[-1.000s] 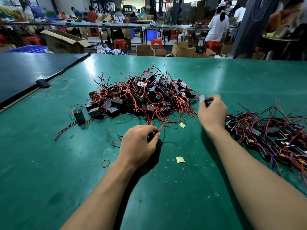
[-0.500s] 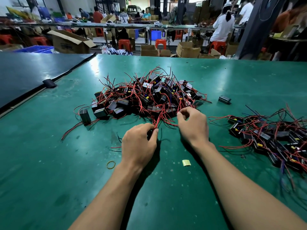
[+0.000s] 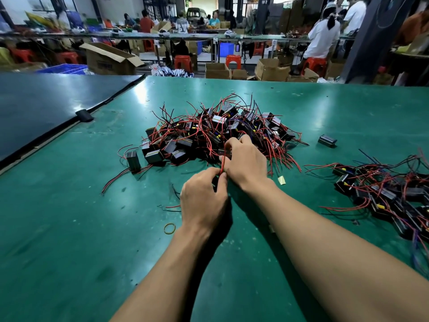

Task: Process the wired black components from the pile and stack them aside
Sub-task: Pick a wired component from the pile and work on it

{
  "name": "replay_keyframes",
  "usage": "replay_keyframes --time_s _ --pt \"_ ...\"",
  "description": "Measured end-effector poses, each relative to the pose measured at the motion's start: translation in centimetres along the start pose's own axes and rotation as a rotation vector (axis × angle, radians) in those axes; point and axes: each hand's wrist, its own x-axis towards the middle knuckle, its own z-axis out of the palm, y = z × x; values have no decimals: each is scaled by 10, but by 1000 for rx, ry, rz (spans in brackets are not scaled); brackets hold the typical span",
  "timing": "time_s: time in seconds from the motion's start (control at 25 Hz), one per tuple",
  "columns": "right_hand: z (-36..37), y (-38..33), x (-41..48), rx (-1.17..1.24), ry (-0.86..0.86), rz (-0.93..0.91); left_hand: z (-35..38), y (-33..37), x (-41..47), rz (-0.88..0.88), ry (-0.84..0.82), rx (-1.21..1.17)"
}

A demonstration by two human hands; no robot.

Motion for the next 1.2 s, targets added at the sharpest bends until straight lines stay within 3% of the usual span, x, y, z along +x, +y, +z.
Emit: replay_keyframes --time_s 0.12,0.32,0.4,0.48,0.56,0.68,0.76,0.88,1.0,1.2 --pt "-3 2 2 -3 33 4 -1 -1 0 0 -9 -15" --pt "-33 12 1 800 199 283 -2 2 -1 -17 16 -79" --pt "-53 19 -4 1024 285 265 -3 2 -2 -25 15 -119" --pt "-70 28 -18 1066 332 170 -3 3 -4 -13 16 -113" --pt "-77 37 -45 928 318 52 -3 3 -4 -3 13 -92" --pt "-69 57 -87 271 227 -179 -3 5 -6 16 -8 -66" --pt "-61 67 -100 -29 85 -223 -3 7 -8 48 -16 -65" --pt "-60 70 -108 -74 -26 -219 -2 10 -12 110 -50 -86" --pt "-58 65 -112 -133 80 -277 -2 11 -13 139 -69 -89" --pt "-57 61 -113 -191 211 -207 -1 8 -12 128 -72 -76"
